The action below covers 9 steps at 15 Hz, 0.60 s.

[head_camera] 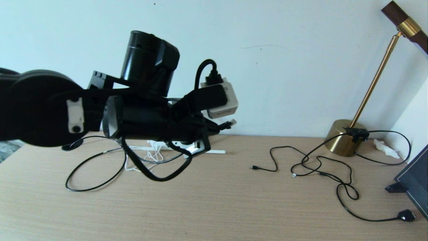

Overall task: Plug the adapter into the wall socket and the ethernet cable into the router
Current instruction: Hand it to the other hand

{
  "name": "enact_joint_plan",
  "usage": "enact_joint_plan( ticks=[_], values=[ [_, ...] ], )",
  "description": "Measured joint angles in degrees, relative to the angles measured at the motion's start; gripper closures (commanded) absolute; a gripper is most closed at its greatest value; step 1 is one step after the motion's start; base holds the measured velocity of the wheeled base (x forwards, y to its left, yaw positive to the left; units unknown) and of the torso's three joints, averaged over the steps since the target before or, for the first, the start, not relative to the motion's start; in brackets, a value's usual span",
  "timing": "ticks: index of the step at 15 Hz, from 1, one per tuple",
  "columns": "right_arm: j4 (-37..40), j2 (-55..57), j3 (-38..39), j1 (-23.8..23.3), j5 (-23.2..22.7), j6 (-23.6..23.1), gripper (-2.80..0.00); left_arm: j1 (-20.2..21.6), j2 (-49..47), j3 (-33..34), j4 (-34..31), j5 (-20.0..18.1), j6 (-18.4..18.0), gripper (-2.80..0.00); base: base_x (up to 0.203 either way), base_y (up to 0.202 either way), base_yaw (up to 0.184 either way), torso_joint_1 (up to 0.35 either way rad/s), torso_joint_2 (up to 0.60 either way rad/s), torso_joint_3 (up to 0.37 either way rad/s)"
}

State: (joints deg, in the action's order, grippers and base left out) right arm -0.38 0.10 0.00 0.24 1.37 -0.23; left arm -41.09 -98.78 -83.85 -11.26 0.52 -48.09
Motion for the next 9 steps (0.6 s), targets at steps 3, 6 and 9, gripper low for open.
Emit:
enact_joint_plan(
  ticks=[3, 6, 9],
  values=[
    [-0.1, 0.0, 0.0, 0.0, 0.2, 0.7, -2.80, -5.3, -3.0, -4.3, 1.1, 3.7, 0.0, 0.00, 0.000, 0.000, 0.000, 0.000, 0.00, 0.000],
    [0.6, 1.0, -3.7, 0.1, -2.5, 2.2, -2.80, -10.3, -5.0, -4.7, 6.1, 8.3, -0.2, 0.00, 0.000, 0.000, 0.000, 0.000, 0.00, 0.000],
    [6.5, 8.4, -17.8, 0.1, -10.1, 11.0, -2.80, -15.0, -5.2, -1.4, 8.8, 10.3, -0.2, 0.00, 0.000, 0.000, 0.000, 0.000, 0.00, 0.000]
  ],
)
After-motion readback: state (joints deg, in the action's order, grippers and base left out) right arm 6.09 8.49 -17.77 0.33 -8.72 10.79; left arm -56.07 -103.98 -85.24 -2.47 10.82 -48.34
